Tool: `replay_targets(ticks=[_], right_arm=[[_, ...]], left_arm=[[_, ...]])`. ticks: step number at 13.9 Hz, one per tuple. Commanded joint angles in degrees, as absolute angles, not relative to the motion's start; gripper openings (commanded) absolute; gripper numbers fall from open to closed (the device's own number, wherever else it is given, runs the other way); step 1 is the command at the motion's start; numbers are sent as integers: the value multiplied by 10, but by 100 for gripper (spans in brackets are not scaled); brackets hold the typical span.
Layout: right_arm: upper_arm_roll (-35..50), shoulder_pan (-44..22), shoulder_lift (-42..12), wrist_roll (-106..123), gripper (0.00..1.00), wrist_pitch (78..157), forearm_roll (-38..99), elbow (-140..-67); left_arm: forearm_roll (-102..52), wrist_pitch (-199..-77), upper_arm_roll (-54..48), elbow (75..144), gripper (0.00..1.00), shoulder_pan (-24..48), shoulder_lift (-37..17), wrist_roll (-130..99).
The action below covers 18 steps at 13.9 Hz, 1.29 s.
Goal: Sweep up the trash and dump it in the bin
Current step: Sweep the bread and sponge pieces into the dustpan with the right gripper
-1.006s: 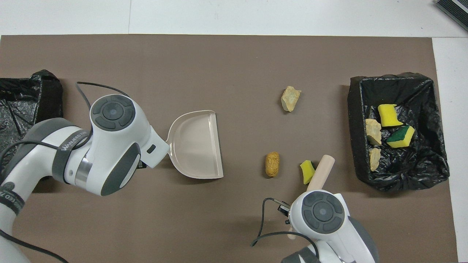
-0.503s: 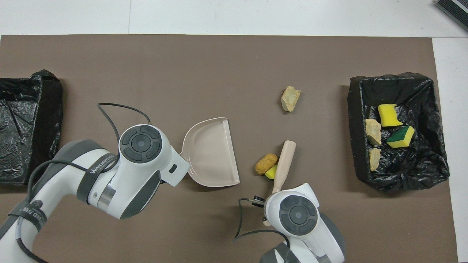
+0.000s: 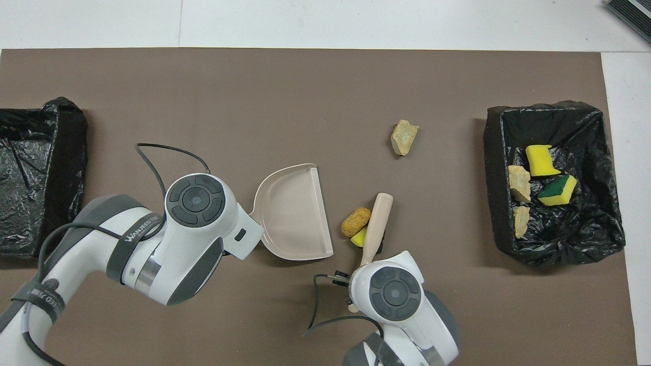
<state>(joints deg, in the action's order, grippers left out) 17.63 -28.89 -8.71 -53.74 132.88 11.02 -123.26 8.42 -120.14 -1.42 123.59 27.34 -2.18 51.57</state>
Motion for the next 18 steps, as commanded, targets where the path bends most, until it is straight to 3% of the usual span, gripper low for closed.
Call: replay_targets(ticks=[1, 8, 14, 18], right_arm=[[179, -326, -98, -527, 0, 1329, 138, -1195], [173, -318, -94, -406, 0, 1319, 121, -1166], [173, -281, -97, -387, 0, 1258, 38, -1141], [172, -196, -132, -303, 0, 1156, 13, -1030]], left_arm=[[95, -1238, -10, 1261, 0, 255, -10, 541], [84, -1270, -11, 1245, 0, 168, -33, 619], [16, -1268, -10, 1221, 0, 135, -47, 648], [4, -1239, -10, 1149, 0, 133, -87, 641]])
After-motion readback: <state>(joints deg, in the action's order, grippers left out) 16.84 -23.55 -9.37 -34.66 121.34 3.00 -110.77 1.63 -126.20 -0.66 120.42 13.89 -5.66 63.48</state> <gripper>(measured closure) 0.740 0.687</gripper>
